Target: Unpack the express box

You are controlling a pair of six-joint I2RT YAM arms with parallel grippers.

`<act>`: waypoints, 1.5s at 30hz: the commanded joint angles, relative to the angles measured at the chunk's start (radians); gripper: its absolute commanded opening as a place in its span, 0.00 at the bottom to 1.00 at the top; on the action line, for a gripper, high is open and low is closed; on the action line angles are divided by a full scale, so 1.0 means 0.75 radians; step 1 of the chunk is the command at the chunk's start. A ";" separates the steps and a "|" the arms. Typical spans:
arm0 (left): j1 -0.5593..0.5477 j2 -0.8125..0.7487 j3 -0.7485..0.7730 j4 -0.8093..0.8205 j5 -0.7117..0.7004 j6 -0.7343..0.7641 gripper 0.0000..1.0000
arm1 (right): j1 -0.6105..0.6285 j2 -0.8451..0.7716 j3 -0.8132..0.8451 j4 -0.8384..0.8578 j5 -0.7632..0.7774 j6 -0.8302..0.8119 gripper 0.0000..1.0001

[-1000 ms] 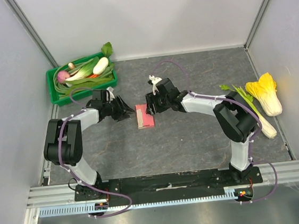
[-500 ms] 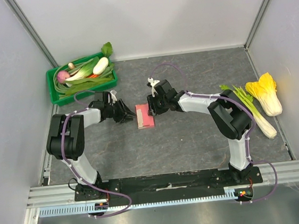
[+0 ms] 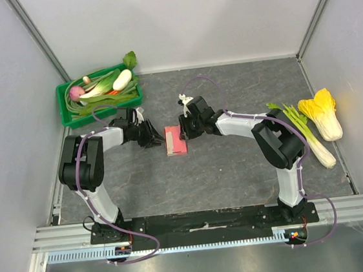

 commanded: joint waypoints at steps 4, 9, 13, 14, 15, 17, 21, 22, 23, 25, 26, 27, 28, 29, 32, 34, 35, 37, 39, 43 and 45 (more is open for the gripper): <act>-0.002 0.000 0.055 -0.141 -0.183 0.126 0.35 | 0.004 0.033 0.053 -0.039 0.020 0.012 0.36; -0.004 -0.004 0.071 -0.186 -0.236 0.130 0.33 | 0.006 0.033 0.051 -0.045 0.038 0.018 0.36; -0.006 -0.004 0.089 -0.249 -0.310 0.164 0.31 | 0.006 0.035 0.053 -0.047 0.042 0.020 0.35; -0.008 -0.004 0.091 -0.259 -0.320 0.177 0.31 | 0.004 0.035 0.053 -0.047 0.043 0.020 0.35; -0.018 -0.002 0.099 -0.267 -0.332 0.185 0.30 | 0.004 0.037 0.051 -0.047 0.043 0.020 0.35; -0.033 0.004 0.110 -0.292 -0.369 0.205 0.30 | 0.006 0.037 0.053 -0.049 0.042 0.018 0.35; -0.053 -0.002 0.114 -0.288 -0.349 0.207 0.30 | 0.004 0.035 0.055 -0.047 0.038 0.018 0.35; -0.053 -0.006 0.114 -0.280 -0.322 0.199 0.30 | 0.004 0.035 0.057 -0.047 0.038 0.020 0.35; -0.053 -0.018 0.110 -0.268 -0.308 0.193 0.32 | 0.004 0.037 0.059 -0.047 0.040 0.020 0.35; -0.053 -0.026 0.110 -0.259 -0.273 0.179 0.36 | 0.004 0.037 0.061 -0.047 0.038 0.020 0.35; -0.055 -0.030 0.108 -0.251 -0.261 0.175 0.38 | 0.004 0.039 0.063 -0.047 0.038 0.022 0.35; -0.053 -0.032 0.106 -0.251 -0.246 0.169 0.41 | 0.004 0.039 0.063 -0.047 0.036 0.024 0.35; -0.055 -0.030 0.102 -0.243 -0.212 0.150 0.42 | 0.004 0.041 0.067 -0.047 0.034 0.022 0.35; -0.053 -0.028 0.095 -0.229 -0.195 0.140 0.43 | 0.004 0.043 0.067 -0.047 0.032 0.024 0.35; -0.055 -0.006 0.085 -0.208 -0.152 0.095 0.43 | 0.004 0.043 0.065 -0.047 0.032 0.026 0.35; -0.055 0.025 0.089 -0.208 -0.136 0.079 0.38 | 0.004 0.043 0.065 -0.047 0.030 0.030 0.35; -0.055 0.037 0.095 -0.208 -0.132 0.074 0.37 | 0.004 0.043 0.065 -0.045 0.030 0.030 0.35; -0.055 0.066 0.104 -0.206 -0.105 0.072 0.31 | 0.004 0.045 0.067 -0.045 0.026 0.032 0.35; -0.055 0.082 0.108 -0.200 -0.087 0.068 0.29 | 0.004 0.043 0.065 -0.045 0.026 0.032 0.35; -0.053 0.094 0.106 -0.180 -0.062 0.064 0.29 | 0.004 0.045 0.067 -0.045 0.026 0.036 0.35; -0.053 0.100 0.108 -0.169 -0.034 0.060 0.29 | 0.004 0.045 0.065 -0.041 0.022 0.038 0.35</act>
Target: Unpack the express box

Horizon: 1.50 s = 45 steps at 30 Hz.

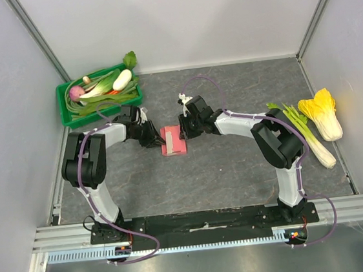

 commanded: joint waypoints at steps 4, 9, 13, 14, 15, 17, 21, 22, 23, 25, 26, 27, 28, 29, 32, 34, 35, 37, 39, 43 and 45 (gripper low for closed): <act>-0.004 0.056 0.008 0.013 0.034 -0.030 0.16 | 0.002 0.028 0.031 -0.013 0.008 0.008 0.35; -0.002 -0.009 0.035 -0.021 -0.009 -0.014 0.02 | 0.004 -0.013 0.066 -0.058 0.047 0.021 0.36; -0.002 -0.083 0.088 -0.091 -0.013 -0.002 0.02 | 0.002 -0.072 0.142 -0.160 0.128 0.021 0.40; -0.002 -0.097 0.096 -0.117 -0.009 -0.002 0.02 | 0.002 -0.084 0.164 -0.189 0.153 0.021 0.42; -0.004 -0.125 0.104 -0.128 -0.009 -0.002 0.02 | 0.002 -0.113 0.172 -0.203 0.189 0.021 0.47; -0.004 -0.150 0.116 -0.158 -0.005 -0.008 0.02 | 0.002 -0.142 0.193 -0.230 0.204 0.017 0.55; -0.002 -0.213 0.127 -0.195 -0.022 -0.026 0.02 | 0.010 -0.211 0.222 -0.240 0.225 -0.022 0.78; -0.004 -0.222 0.127 -0.197 -0.020 -0.028 0.02 | 0.012 -0.215 0.232 -0.240 0.217 -0.030 0.80; -0.004 -0.230 0.129 -0.204 -0.020 -0.037 0.02 | 0.014 -0.215 0.248 -0.240 0.216 -0.041 0.81; -0.004 -0.244 0.133 -0.208 -0.013 -0.039 0.02 | 0.024 -0.207 0.260 -0.240 0.165 -0.045 0.83; -0.006 -0.246 0.137 -0.208 -0.011 -0.041 0.02 | 0.028 -0.203 0.269 -0.240 0.155 -0.045 0.83; -0.006 -0.250 0.137 -0.210 -0.009 -0.043 0.02 | 0.041 -0.187 0.275 -0.242 0.151 -0.049 0.84; -0.006 -0.253 0.145 -0.216 -0.007 -0.043 0.02 | 0.047 -0.181 0.281 -0.244 0.145 -0.049 0.84; -0.004 -0.255 0.147 -0.218 -0.011 -0.045 0.02 | 0.051 -0.172 0.285 -0.244 0.139 -0.047 0.84; -0.004 -0.263 0.155 -0.224 -0.011 -0.045 0.02 | 0.078 -0.148 0.295 -0.244 0.126 -0.051 0.84; -0.004 -0.267 0.161 -0.228 -0.009 -0.047 0.02 | 0.090 -0.125 0.297 -0.244 0.122 -0.057 0.84; -0.004 -0.271 0.163 -0.224 -0.005 -0.047 0.02 | 0.092 -0.117 0.303 -0.244 0.112 -0.059 0.84; -0.004 -0.273 0.178 -0.234 -0.001 -0.047 0.02 | 0.098 -0.093 0.307 -0.244 0.086 -0.069 0.84; -0.004 -0.279 0.186 -0.234 0.009 -0.049 0.02 | 0.100 -0.062 0.314 -0.244 0.063 -0.086 0.84; -0.006 -0.285 0.198 -0.249 -0.003 -0.039 0.02 | 0.104 -0.031 0.305 -0.253 0.063 -0.090 0.83; -0.004 -0.281 0.202 -0.265 -0.034 -0.014 0.02 | 0.104 -0.027 0.289 -0.253 0.081 -0.088 0.81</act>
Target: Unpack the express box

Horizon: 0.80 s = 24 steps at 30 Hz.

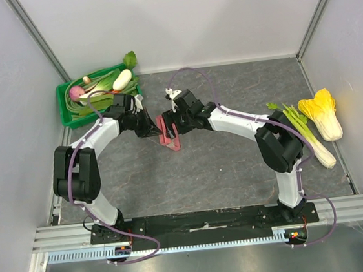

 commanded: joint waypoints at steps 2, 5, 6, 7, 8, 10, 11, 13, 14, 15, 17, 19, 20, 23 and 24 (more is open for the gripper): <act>-0.002 -0.053 0.064 -0.038 -0.063 0.032 0.02 | 0.000 0.014 0.015 0.003 0.032 -0.026 0.78; -0.002 -0.063 0.075 -0.058 -0.085 0.053 0.02 | -0.004 0.005 -0.026 -0.001 0.065 -0.022 0.75; -0.002 -0.064 0.083 -0.062 -0.090 0.057 0.02 | -0.008 -0.011 -0.042 0.001 0.075 -0.016 0.75; -0.004 -0.072 0.089 -0.070 -0.094 0.059 0.02 | -0.012 -0.017 -0.071 0.003 0.083 -0.009 0.74; -0.002 -0.072 0.091 -0.072 -0.104 0.067 0.02 | -0.014 -0.025 -0.081 0.005 0.094 -0.009 0.73; -0.002 -0.074 0.107 -0.089 -0.108 0.077 0.02 | -0.021 -0.038 -0.108 0.007 0.102 -0.005 0.73; -0.004 -0.072 0.114 -0.095 -0.110 0.087 0.02 | -0.025 -0.042 -0.118 0.007 0.114 -0.003 0.72; -0.002 -0.072 0.132 -0.119 -0.116 0.112 0.02 | -0.031 -0.046 -0.138 0.009 0.124 0.007 0.72; -0.004 -0.068 0.150 -0.138 -0.128 0.126 0.02 | -0.037 -0.056 -0.149 0.011 0.122 0.011 0.72; -0.004 -0.068 0.161 -0.150 -0.145 0.139 0.02 | -0.039 -0.064 -0.157 0.017 0.165 0.021 0.72; -0.002 -0.072 0.185 -0.181 -0.165 0.167 0.02 | -0.041 -0.084 -0.183 0.026 0.190 0.029 0.71; -0.002 -0.072 0.193 -0.191 -0.159 0.178 0.02 | -0.049 -0.095 -0.206 0.038 0.218 0.046 0.72; 0.000 -0.070 0.197 -0.193 -0.155 0.178 0.02 | -0.053 -0.101 -0.212 0.040 0.229 0.054 0.71; -0.002 -0.064 0.202 -0.195 -0.133 0.171 0.02 | -0.061 -0.111 -0.231 0.036 0.263 0.078 0.71; -0.002 -0.061 0.202 -0.195 -0.127 0.169 0.02 | -0.064 -0.117 -0.233 0.036 0.271 0.083 0.71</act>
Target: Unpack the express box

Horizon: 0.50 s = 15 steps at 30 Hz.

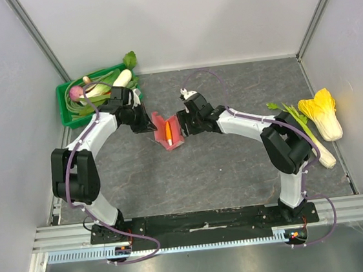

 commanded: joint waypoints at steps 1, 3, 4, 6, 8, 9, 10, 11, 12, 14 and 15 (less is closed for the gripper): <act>-0.002 -0.042 0.055 -0.002 0.028 0.062 0.02 | -0.009 -0.045 -0.039 -0.040 0.114 0.036 0.71; 0.000 -0.042 0.057 -0.004 0.038 0.056 0.02 | -0.011 -0.059 -0.027 -0.046 0.145 0.044 0.70; -0.002 -0.044 0.059 -0.008 0.044 0.052 0.02 | -0.011 -0.063 -0.023 -0.046 0.155 0.047 0.69; 0.000 -0.044 0.065 -0.017 0.050 0.050 0.02 | -0.011 -0.079 -0.005 -0.052 0.184 0.045 0.68; -0.002 -0.044 0.071 -0.021 0.056 0.050 0.02 | -0.011 -0.098 0.022 -0.052 0.194 0.036 0.66; -0.002 -0.046 0.073 -0.027 0.056 0.048 0.02 | -0.011 -0.102 0.034 -0.050 0.200 0.030 0.67; 0.000 -0.046 0.076 -0.035 0.056 0.046 0.02 | -0.011 -0.106 0.054 -0.050 0.204 0.026 0.66; -0.002 -0.044 0.084 -0.039 0.056 0.046 0.02 | -0.013 -0.116 0.065 -0.050 0.205 0.020 0.66; -0.002 -0.040 0.084 -0.041 0.056 0.044 0.02 | -0.009 -0.122 0.073 -0.042 0.196 -0.004 0.66; -0.002 -0.040 0.094 -0.053 0.056 0.038 0.02 | -0.009 -0.126 0.104 -0.036 0.178 -0.021 0.64; 0.000 -0.038 0.098 -0.053 0.056 0.033 0.02 | -0.007 -0.128 0.118 -0.026 0.152 -0.041 0.63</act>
